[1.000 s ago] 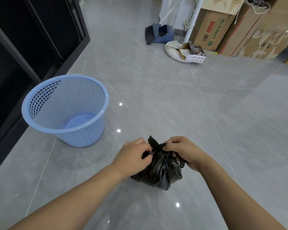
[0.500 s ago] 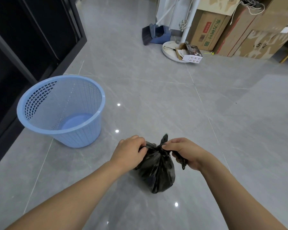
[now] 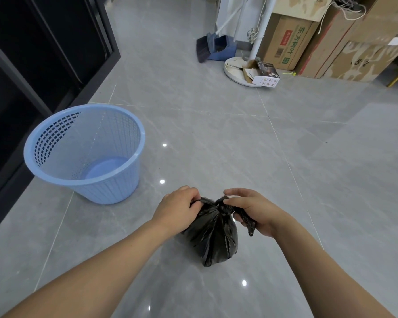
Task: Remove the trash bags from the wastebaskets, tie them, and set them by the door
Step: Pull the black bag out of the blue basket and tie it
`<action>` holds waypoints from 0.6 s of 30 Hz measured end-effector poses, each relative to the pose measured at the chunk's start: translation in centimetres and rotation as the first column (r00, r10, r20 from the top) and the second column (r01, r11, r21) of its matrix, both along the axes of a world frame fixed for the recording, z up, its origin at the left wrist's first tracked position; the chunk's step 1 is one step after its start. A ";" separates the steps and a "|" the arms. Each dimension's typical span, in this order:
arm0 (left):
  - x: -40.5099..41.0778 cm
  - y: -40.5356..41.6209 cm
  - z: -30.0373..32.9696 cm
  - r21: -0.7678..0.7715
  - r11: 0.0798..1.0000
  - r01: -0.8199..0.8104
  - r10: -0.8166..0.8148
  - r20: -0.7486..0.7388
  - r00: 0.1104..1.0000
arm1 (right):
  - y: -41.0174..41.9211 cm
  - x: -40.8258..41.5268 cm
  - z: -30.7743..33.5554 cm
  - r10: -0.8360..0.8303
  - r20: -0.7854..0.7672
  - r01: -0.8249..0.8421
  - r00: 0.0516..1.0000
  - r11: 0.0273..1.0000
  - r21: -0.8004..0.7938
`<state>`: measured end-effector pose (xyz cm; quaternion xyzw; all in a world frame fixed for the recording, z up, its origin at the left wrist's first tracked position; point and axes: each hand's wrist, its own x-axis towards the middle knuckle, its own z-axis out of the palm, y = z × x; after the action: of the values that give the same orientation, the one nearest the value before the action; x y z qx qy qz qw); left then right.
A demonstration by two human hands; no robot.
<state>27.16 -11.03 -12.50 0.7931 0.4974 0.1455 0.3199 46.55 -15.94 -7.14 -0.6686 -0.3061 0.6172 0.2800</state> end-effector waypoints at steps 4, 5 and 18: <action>0.0 0.0 0.1 0.003 1.000 0.001 -0.001 -0.001 1.000 | 0.0 -0.2 0.4 0.063 0.084 -0.063 0.994 0.998 -0.013; 0.0 0.0 0.1 0.000 1.000 -0.006 0.006 0.001 1.000 | 0.0 -0.3 0.5 0.068 0.079 -0.067 0.995 0.998 -0.022; -0.8 0.0 0.0 -0.117 0.992 0.037 -0.031 0.054 0.998 | 0.4 0.1 -0.3 -0.036 -0.282 0.025 0.959 0.999 -0.041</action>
<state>26.39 -11.01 -12.46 0.7770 0.4832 0.1311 0.3816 46.68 -15.58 -7.40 -0.5835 -0.2412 0.7074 0.3177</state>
